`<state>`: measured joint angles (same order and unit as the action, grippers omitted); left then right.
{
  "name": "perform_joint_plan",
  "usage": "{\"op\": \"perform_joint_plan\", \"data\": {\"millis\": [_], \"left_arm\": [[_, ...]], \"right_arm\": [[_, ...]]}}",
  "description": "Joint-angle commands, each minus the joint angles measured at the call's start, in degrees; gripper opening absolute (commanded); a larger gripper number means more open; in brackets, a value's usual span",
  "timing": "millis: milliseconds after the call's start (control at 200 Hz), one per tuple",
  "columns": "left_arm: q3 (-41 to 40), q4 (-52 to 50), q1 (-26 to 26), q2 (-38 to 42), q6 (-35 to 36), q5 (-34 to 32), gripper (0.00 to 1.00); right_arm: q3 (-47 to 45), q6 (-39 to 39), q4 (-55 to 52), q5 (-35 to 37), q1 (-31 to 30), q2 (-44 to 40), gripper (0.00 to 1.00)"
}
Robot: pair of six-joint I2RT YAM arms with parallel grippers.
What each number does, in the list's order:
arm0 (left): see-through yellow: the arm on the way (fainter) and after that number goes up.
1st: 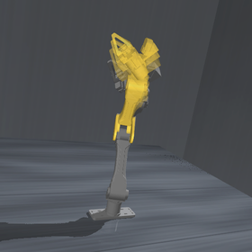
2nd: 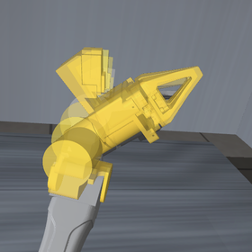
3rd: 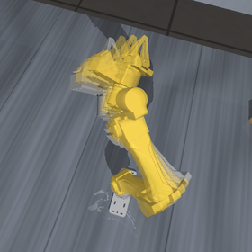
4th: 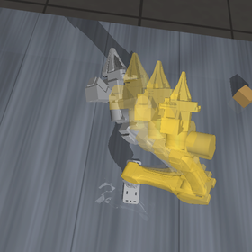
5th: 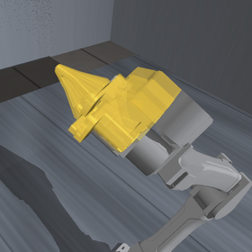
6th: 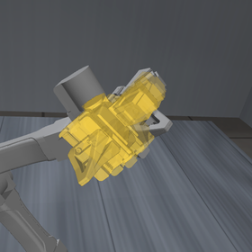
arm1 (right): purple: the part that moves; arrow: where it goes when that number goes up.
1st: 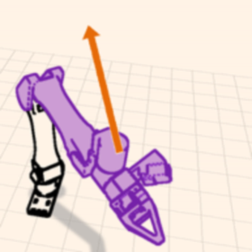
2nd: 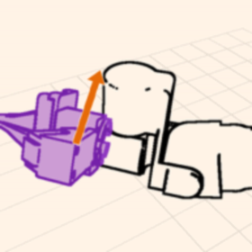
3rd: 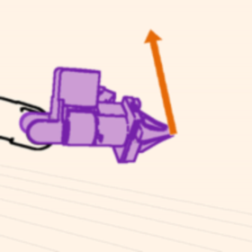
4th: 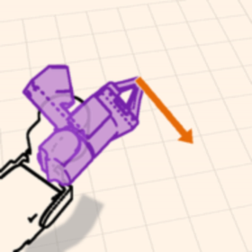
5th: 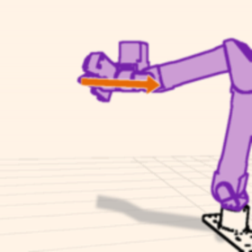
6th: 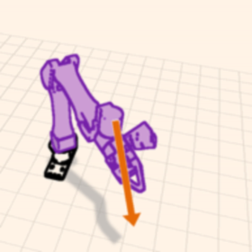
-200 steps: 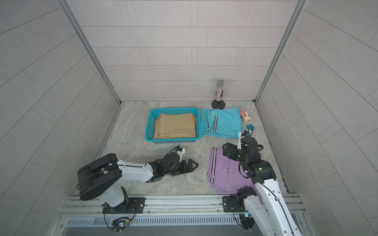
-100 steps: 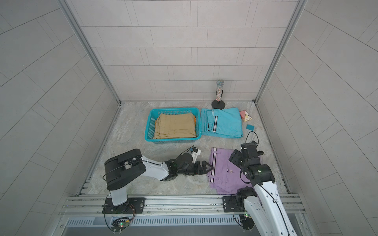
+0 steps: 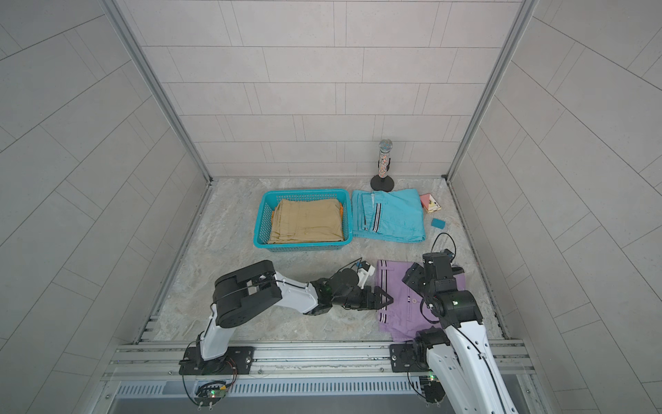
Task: Put the folded long pants in the basket
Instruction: Move the long pant to the center of the board.
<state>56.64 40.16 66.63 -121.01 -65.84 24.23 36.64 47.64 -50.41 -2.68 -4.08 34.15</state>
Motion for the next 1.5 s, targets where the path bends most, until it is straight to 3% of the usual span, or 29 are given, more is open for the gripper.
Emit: {"op": "perform_joint_plan", "data": {"millis": [0,60,155,270,490,615,730,906,1121,1371,1436,1496], "left_arm": [[-2.4,-19.1,0.7,-8.2,-1.3,0.2,0.24],[-1.5,-19.8,0.6,-9.2,-1.1,0.4,0.0],[-2.3,-17.6,0.4,-8.9,-1.4,0.4,0.0],[-9.1,-13.6,-1.3,-4.2,-2.6,-0.7,0.0],[-28.6,-8.9,-8.7,11.9,-3.6,-1.3,0.0],[-36.4,-15.5,-14.7,22.7,-0.3,-1.0,0.0],[-37.4,-29.3,-19.8,31.9,6.4,-1.9,0.0],[-38.5,-40.3,-26.7,43.0,11.3,-0.7,0.0],[-39.1,-47.5,-28.2,51.1,13.9,-1.5,0.0],[-41.0,-47.5,-28.9,53.6,12.4,-0.6,0.0],[-41.5,-47.3,-29.0,54.2,12.1,-0.3,0.07],[-41.9,-46.8,-29.2,55.0,11.6,0.3,0.25]], "right_arm": [[0.8,0.2,-0.2,0.3,0.1,-0.3,0.73],[0.6,0.1,0.0,0.4,0.2,-0.3,0.73],[-0.1,0.2,0.6,0.5,0.2,-0.2,0.73],[-0.6,0.1,1.9,-0.5,0.3,0.7,0.73],[-4.1,-0.4,5.4,-3.4,0.4,3.1,0.71],[-6.6,-0.3,8.6,-6.5,0.4,4.1,0.72],[-9.6,-0.2,12.9,-10.7,0.3,6.1,0.77],[-14.6,-3.2,24.2,-21.2,0.3,13.9,0.84],[-15.7,-6.7,39.8,-34.8,-1.3,30.8,0.88],[-14.0,-7.6,44.8,-33.1,-7.8,33.6,0.9],[-13.3,-8.1,44.7,-32.7,-9.3,34.7,0.89],[-12.6,-8.7,44.7,-32.4,-10.1,36.5,0.79]]}}
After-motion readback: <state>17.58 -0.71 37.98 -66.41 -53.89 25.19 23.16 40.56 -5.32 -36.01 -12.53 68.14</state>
